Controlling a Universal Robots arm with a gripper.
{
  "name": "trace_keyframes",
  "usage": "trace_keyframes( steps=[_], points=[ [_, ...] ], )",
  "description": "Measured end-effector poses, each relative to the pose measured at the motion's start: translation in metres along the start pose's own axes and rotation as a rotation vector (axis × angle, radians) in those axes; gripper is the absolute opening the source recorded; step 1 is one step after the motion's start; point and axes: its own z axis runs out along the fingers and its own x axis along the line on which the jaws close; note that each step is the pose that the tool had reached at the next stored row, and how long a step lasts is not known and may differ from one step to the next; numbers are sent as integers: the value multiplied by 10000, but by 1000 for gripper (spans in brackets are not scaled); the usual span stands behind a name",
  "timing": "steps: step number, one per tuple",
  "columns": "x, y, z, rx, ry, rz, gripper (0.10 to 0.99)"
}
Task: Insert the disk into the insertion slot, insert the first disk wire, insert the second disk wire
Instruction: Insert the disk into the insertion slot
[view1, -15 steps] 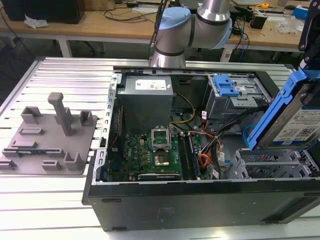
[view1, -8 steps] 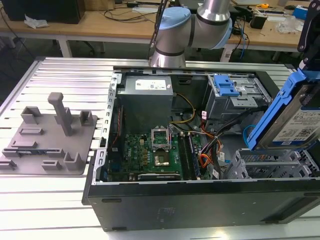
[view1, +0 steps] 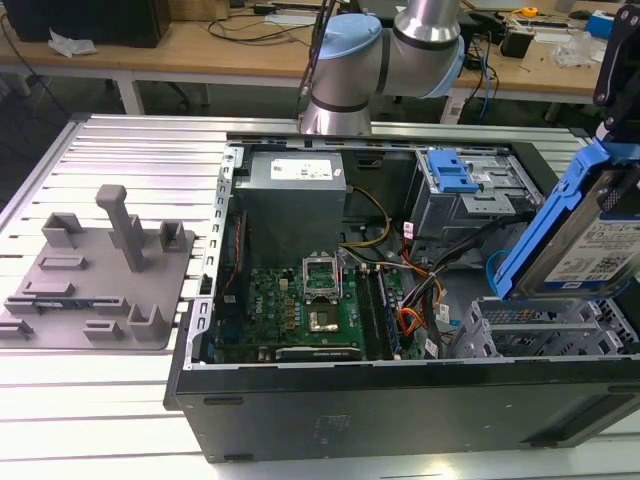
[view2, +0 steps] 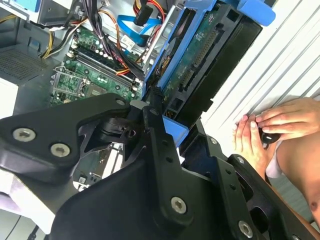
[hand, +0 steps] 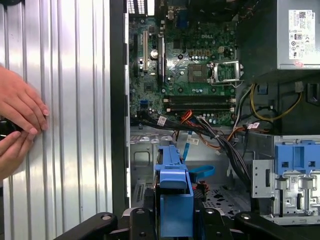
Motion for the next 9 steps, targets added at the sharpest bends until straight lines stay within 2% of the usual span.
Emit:
trace_keyframes(
  steps=[4,9],
  points=[
    [-39,1,29,0,1,-13,365],
    [-46,1,80,-1,0,-40,365]
  ],
)
